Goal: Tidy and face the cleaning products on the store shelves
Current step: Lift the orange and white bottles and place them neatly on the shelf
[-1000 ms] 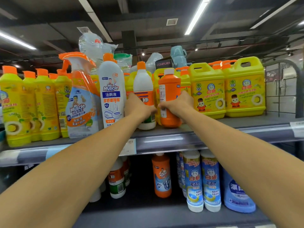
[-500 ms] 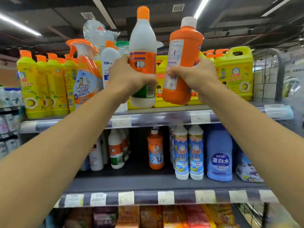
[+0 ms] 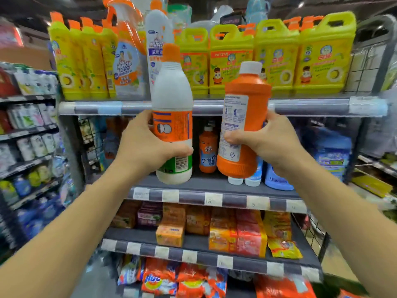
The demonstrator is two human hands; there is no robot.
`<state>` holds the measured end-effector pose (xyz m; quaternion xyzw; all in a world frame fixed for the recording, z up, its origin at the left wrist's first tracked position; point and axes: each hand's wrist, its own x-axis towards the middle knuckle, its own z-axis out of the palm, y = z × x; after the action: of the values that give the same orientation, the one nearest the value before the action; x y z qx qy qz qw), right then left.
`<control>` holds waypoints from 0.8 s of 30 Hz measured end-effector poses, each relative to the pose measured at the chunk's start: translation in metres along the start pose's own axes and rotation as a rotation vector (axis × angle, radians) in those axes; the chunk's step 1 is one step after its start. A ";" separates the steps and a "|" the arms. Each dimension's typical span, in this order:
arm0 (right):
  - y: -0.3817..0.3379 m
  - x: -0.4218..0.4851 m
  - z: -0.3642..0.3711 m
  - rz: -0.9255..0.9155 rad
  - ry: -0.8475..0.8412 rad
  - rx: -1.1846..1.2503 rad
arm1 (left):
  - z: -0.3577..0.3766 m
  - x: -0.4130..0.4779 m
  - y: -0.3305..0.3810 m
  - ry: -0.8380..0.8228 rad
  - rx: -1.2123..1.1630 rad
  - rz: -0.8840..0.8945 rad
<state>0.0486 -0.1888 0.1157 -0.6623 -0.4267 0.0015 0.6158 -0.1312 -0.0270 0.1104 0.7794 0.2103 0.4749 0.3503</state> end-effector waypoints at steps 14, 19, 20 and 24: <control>0.098 -0.014 0.064 0.231 -0.083 -0.124 | 0.013 -0.025 -0.121 -0.129 0.075 -0.322; 0.121 0.007 0.089 0.296 -0.082 -0.151 | 0.006 0.009 -0.151 -0.165 0.057 -0.381; 0.125 0.014 0.094 0.310 -0.077 -0.148 | 0.004 0.018 -0.156 -0.175 0.049 -0.392; 0.141 0.044 0.116 0.339 -0.047 -0.158 | -0.004 0.051 -0.180 -0.203 0.065 -0.377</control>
<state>0.0947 -0.0515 -0.0040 -0.7710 -0.3220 0.0871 0.5425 -0.1104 0.1276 0.0077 0.7810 0.3312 0.3130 0.4270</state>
